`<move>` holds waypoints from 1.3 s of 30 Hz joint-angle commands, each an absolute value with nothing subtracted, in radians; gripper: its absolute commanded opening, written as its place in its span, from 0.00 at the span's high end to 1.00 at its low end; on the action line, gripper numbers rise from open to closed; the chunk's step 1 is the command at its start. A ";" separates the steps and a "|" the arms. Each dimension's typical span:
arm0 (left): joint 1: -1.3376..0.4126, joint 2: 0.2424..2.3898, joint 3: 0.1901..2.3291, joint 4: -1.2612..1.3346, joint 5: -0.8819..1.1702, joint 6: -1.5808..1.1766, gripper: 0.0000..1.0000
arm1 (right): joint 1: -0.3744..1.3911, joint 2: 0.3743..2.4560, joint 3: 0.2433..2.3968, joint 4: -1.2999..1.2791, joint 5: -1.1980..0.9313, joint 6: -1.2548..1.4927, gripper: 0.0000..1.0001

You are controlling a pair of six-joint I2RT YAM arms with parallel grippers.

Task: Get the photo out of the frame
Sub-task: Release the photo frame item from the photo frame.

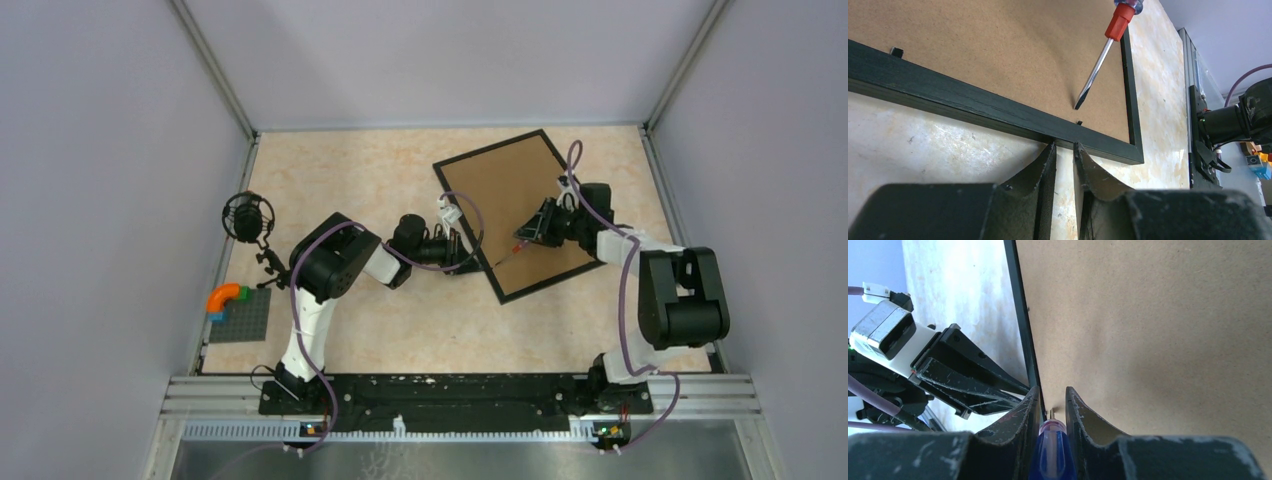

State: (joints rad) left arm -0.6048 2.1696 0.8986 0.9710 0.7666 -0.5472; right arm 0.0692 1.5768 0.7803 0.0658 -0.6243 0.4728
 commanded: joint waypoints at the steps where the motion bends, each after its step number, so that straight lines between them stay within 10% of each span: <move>1: -0.602 2.232 0.885 0.865 0.685 -0.493 0.74 | 0.077 1.604 0.775 0.136 -0.660 0.503 1.00; 39: -0.603 2.246 0.894 0.882 0.654 -0.585 0.75 | 0.434 1.461 0.876 -0.203 -0.597 0.389 1.00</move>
